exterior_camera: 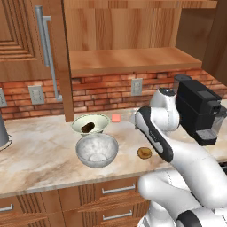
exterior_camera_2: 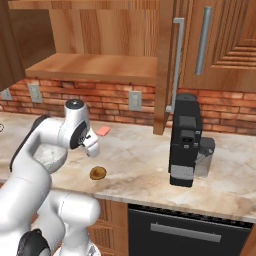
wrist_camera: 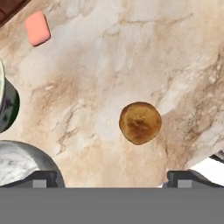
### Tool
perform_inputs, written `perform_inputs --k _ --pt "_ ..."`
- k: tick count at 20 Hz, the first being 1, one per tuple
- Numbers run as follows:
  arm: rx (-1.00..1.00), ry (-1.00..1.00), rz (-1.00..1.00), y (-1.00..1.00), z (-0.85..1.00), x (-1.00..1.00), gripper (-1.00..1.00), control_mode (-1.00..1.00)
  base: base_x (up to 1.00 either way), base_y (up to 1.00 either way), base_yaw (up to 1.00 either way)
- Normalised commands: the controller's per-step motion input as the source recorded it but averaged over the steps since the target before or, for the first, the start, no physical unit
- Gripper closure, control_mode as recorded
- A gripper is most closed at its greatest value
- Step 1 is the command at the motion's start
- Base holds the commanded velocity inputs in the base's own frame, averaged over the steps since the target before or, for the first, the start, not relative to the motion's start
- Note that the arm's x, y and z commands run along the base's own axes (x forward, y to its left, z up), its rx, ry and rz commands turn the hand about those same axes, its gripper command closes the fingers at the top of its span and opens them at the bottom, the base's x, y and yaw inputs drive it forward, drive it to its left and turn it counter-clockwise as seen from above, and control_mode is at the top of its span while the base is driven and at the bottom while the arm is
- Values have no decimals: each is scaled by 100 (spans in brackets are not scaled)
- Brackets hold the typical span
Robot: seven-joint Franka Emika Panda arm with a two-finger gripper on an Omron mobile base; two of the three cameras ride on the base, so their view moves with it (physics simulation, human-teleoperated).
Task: Pick both bowls and place them on the counter. Then place the bread in one bowl and place the sweet potato in the other bowl.
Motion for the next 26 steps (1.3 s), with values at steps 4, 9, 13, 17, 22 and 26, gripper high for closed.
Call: perform_inputs --k 4,9,13,17,22,26 --pt "0 0 16 -41 0 -42 -100 -100 0 0 0" --pt "-1 0 16 -21 -4 -30 -100 -100 0 0 0" --pt "-5 -1 18 -9 -19 -16 -100 -100 0 0 0" --pt "-10 -5 13 -1 -21 1 -100 -100 0 0 0" --pt "-12 0 4 0 -19 17 -100 -100 0 0 0" --pt "-9 0 2 0 -22 19 -100 -100 0 0 0"
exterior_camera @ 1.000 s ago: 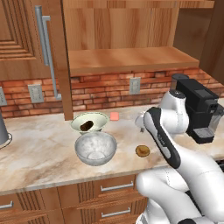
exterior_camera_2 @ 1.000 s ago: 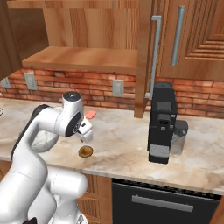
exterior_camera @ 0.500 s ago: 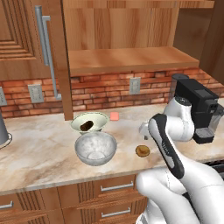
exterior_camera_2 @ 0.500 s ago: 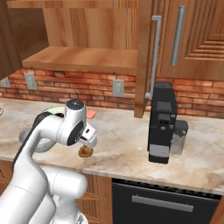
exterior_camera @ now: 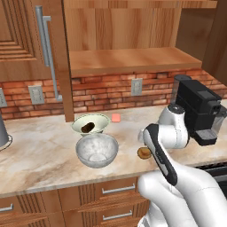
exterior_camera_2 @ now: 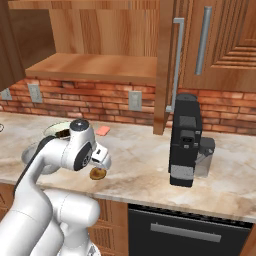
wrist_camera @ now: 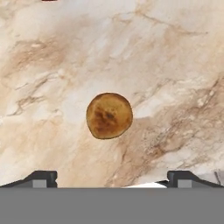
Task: Pick both bowls and place them on the counter. Then place the bread in one bowl and place the sweet potato in the other bowl.
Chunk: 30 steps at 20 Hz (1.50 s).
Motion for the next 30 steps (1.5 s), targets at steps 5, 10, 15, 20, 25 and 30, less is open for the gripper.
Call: perform_inputs --k 5,10,15,20,25,30 --pt "-4 1 3 0 -22 27 -100 -100 0 0 0" --pt "0 3 10 -15 -11 28 -100 -100 0 0 0" --pt "0 7 11 -6 -20 24 -100 -100 0 0 0" --pt "0 5 10 2 -28 14 -100 -100 0 0 0" --pt "0 5 7 0 -24 17 -100 -100 0 0 0" --pt "0 9 3 0 -20 16 -100 -100 0 0 0"
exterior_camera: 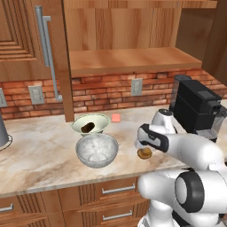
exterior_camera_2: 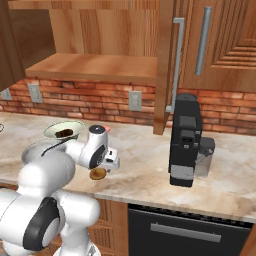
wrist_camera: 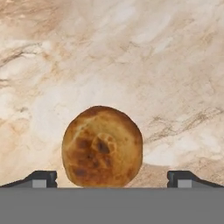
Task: Pick both bowls and place them on the counter. Then place the bread in one bowl and place the sweet potato in the other bowl.
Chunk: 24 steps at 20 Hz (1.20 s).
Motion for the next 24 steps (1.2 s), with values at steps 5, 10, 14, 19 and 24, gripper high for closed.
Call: perform_inputs --k 5,10,14,19,24 --pt "0 10 3 0 -21 13 -100 -100 0 0 0" --pt "0 7 3 0 -20 12 -100 -100 0 0 0" --pt "0 1 4 4 -11 5 -100 -100 0 0 0" --pt "0 0 2 9 -6 0 -100 -100 0 0 0" --pt "0 0 1 15 -7 -3 -100 -100 0 0 0"
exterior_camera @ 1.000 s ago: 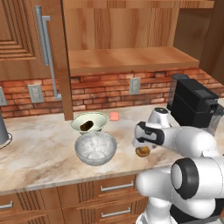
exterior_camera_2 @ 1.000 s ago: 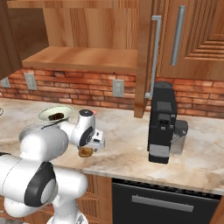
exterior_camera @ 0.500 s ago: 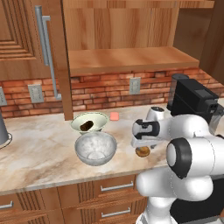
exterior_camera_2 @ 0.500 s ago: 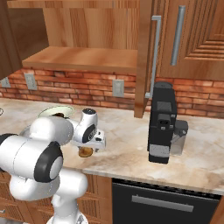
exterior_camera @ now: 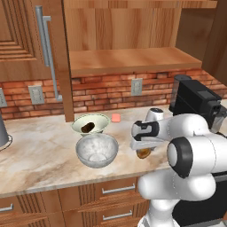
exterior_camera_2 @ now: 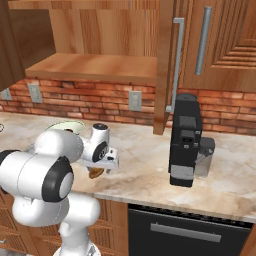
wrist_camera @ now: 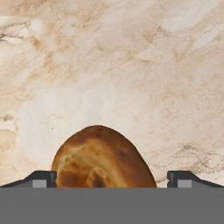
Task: Pick both bowls and place them on the counter. Then place the bread in one bowl and place the sweet potato in the other bowl.
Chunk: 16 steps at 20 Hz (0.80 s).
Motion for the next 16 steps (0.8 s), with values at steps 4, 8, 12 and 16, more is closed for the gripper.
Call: perform_inputs --k 4,8,12,16 --pt "0 0 0 12 0 -2 -100 -100 0 0 0" --pt "0 0 0 12 -1 0 -100 -100 0 0 0" --pt "0 0 0 10 -1 0 100 -100 0 0 0" --pt "0 0 0 10 0 0 100 -100 0 0 0"
